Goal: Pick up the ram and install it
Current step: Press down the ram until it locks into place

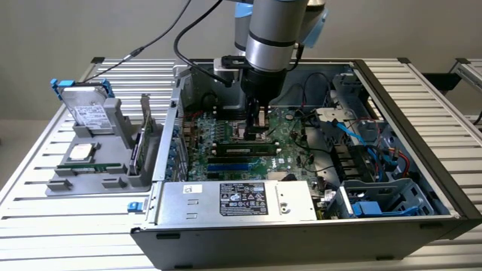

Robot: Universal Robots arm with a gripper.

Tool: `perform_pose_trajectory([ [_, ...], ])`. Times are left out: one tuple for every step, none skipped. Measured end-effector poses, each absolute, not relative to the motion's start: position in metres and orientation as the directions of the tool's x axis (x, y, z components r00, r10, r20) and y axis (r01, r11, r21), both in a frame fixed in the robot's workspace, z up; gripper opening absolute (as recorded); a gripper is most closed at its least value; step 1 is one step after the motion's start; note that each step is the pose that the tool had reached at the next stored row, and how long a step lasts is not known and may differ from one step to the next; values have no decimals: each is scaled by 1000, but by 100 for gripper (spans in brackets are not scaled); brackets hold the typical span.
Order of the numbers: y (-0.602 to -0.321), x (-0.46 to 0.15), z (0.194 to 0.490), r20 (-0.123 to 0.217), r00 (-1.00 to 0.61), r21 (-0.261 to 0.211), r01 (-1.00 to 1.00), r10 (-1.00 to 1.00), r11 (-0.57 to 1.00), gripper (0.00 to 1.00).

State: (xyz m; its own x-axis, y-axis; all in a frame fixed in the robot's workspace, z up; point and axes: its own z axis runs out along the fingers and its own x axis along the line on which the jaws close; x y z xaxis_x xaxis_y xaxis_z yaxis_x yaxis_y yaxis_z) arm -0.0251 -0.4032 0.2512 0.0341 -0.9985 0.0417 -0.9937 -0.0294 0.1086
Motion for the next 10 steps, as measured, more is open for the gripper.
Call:
perform_pose_trajectory([
  [-403, -25, 251, 42, 34, 109, -994, -999, -29, 10],
  [-403, -25, 251, 42, 34, 109, -994, -999, -29, 10],
  [-403, -24, 251, 42, 34, 108, -994, -999, -29, 10],
  [-403, -22, 251, 42, 34, 108, -994, -999, -29, 10],
  [-404, -18, 251, 42, 34, 108, -994, -999, -29, 10],
  [-404, -15, 251, 42, 34, 108, -994, -999, -29, 10],
  [-405, -12, 251, 42, 34, 108, -994, -999, -29, 10],
  [-405, -9, 251, 42, 34, 108, -994, -999, -29, 10],
  [-405, -6, 251, 42, 34, 108, -994, -999, -29, 10],
  [-405, -3, 251, 42, 34, 108, -994, -999, -29, 10],
])
